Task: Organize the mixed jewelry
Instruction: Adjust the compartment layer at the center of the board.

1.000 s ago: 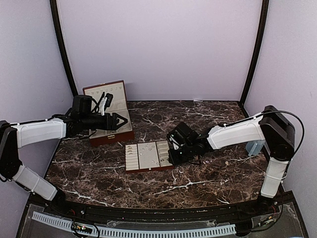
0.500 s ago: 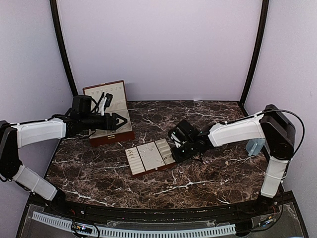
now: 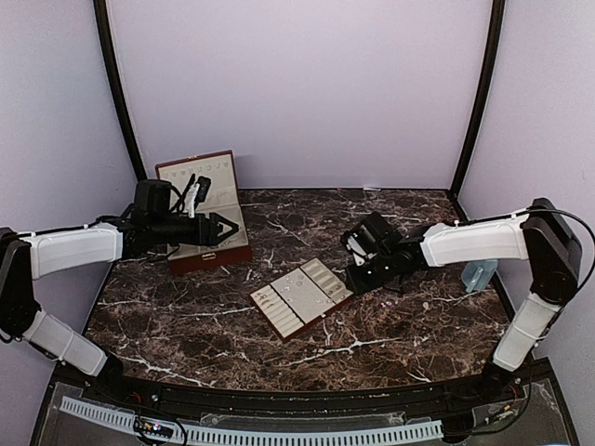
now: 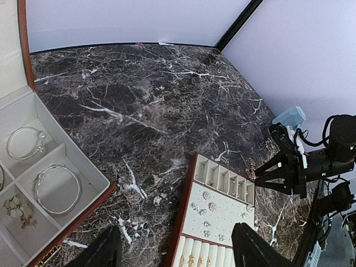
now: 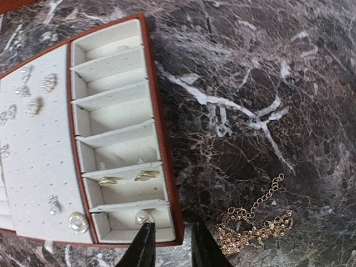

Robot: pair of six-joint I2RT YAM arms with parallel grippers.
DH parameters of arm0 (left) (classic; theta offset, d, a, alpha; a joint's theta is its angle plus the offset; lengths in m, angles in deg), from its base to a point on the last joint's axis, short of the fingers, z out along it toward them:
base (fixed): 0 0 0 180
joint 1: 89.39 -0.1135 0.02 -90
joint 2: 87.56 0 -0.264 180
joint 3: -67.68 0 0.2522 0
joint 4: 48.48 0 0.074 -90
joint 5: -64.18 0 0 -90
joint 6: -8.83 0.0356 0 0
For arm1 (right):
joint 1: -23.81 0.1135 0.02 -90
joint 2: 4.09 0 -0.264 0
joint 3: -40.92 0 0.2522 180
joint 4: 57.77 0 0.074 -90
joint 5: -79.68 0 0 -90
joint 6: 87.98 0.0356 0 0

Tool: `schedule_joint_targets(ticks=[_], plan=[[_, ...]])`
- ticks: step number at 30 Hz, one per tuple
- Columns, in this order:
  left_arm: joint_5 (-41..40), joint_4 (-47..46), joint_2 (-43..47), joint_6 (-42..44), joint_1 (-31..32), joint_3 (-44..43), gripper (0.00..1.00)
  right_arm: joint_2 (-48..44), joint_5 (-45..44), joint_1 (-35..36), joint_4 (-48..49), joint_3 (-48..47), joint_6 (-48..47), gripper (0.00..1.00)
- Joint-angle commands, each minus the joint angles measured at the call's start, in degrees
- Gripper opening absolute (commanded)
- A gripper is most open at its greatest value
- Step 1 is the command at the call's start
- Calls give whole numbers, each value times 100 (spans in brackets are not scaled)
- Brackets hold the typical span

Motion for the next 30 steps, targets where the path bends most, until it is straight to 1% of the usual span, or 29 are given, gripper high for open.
schedule_joint_targets(ticks=[1,5,11,13,21,30], plan=[[-63,-114,430,54,-45,165,71,-600,104,-79,169,156,235,29],[-260,-154,730,125,-45,239,71,-1006,-62,-223,163,522,606,31],[-494,-111,1063,231,-50,287,72,-1371,-326,-640,0,1164,1326,30],[-520,-83,1126,254,-49,300,72,-1398,-337,-795,-57,1308,1467,28],[-548,-48,1267,258,-46,318,72,-1298,-137,-1213,44,1530,1611,25],[-504,-52,1242,228,-49,310,73,-1068,-180,-1273,11,1602,1747,22]])
